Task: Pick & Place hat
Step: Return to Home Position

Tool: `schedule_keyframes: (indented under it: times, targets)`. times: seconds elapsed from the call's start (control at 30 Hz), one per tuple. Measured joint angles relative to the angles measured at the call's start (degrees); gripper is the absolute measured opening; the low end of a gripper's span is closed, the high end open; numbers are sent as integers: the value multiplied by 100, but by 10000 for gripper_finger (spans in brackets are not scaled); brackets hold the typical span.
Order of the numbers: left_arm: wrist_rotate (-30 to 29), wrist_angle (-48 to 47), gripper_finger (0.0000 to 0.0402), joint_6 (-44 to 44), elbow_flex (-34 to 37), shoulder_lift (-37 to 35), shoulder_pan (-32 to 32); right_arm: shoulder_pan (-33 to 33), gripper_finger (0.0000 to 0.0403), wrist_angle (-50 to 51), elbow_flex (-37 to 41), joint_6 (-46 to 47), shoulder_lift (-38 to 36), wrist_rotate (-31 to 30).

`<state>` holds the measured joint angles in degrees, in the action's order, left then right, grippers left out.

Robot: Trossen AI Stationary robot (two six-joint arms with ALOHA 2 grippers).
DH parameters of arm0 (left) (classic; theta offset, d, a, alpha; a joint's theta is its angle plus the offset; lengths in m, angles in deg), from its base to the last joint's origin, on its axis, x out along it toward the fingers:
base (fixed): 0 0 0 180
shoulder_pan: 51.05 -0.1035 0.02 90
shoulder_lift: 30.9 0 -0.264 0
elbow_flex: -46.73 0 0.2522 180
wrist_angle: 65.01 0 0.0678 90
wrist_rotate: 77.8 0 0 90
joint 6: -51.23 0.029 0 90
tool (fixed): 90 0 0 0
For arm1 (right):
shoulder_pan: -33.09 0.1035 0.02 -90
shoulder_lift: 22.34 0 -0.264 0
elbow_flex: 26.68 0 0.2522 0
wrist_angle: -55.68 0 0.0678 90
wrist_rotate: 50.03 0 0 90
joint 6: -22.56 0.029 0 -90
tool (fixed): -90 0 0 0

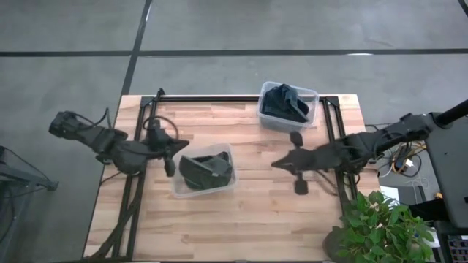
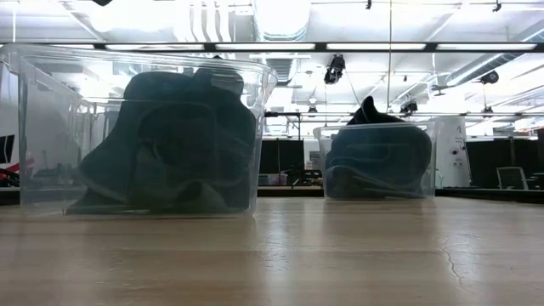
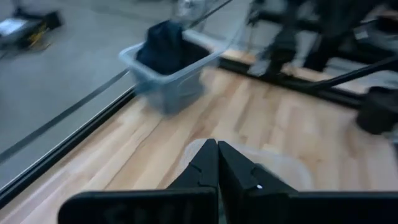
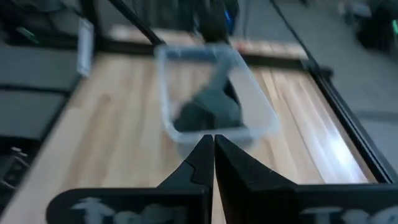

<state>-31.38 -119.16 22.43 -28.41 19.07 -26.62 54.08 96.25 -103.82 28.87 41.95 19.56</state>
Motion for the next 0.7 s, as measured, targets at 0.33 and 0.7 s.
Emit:
schedule_keyframes:
  times: [0.33, 0.7]
  targets:
    - [803, 2036, 1, 1231, 1725, -1190, 470, 392, 8, -1531, 2290, -651, -1934, 156]
    - [1335, 3746, 0, 1739, 3590, -2363, 472, 389, 8, -2463, 3868, -823, -3273, 765]
